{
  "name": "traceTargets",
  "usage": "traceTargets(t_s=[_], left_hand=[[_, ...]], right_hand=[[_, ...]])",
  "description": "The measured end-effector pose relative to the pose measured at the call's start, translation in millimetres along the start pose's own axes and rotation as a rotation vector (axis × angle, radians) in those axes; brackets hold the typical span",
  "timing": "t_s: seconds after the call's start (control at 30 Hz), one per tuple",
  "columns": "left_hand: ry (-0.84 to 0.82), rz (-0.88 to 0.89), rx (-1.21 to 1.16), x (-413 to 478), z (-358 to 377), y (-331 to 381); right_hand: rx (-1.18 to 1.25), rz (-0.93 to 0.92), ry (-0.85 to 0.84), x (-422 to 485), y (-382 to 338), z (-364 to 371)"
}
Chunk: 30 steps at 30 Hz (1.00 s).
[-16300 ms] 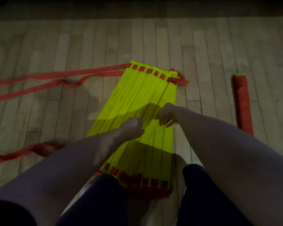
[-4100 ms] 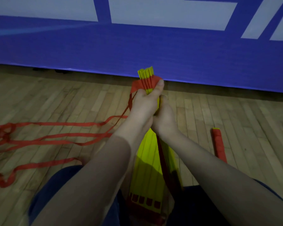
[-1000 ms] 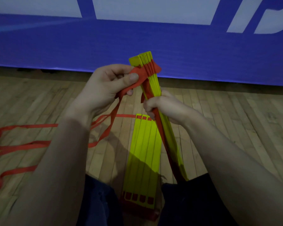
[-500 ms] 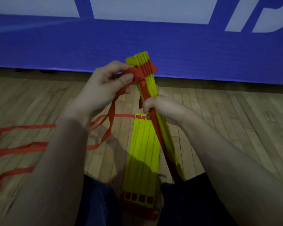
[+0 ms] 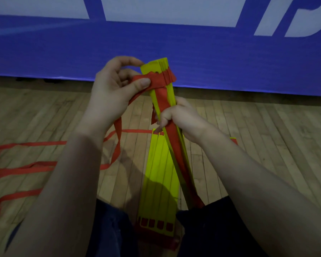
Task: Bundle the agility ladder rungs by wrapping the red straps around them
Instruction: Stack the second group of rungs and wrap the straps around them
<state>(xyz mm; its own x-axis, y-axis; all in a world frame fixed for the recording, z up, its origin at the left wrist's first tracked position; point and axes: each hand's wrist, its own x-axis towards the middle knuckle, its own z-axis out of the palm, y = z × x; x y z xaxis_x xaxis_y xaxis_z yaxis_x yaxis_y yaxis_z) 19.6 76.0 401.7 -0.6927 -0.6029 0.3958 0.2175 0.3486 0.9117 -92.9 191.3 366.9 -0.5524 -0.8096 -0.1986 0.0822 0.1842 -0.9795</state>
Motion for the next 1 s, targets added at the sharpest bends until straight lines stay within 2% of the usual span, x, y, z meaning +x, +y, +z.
traceTargets(t_s=[0.17, 0.47, 0.63, 0.8, 0.9, 1.0], left_hand=[[0.072, 0.046, -0.001, 2, 1, -1], [0.149, 0.157, 0.205, 1, 5, 3], [0.031, 0.123, 0.034, -1, 7, 3], [-0.097, 0.146, 0.034, 0, 8, -2], [-0.1, 0.177, 0.112, 0, 8, -6], [-0.086, 0.283, 0.332, -3, 13, -7]], right_hand=[[0.093, -0.042, 0.024, -1, -8, 1], [0.077, -0.076, 0.06, 4, -5, 5], [-0.034, -0.065, 0.004, 1, -7, 3], [-0.003, -0.038, 0.05, 6, -5, 3], [-0.022, -0.037, 0.041, 7, -5, 3], [0.001, -0.02, 0.03, 8, -3, 4]])
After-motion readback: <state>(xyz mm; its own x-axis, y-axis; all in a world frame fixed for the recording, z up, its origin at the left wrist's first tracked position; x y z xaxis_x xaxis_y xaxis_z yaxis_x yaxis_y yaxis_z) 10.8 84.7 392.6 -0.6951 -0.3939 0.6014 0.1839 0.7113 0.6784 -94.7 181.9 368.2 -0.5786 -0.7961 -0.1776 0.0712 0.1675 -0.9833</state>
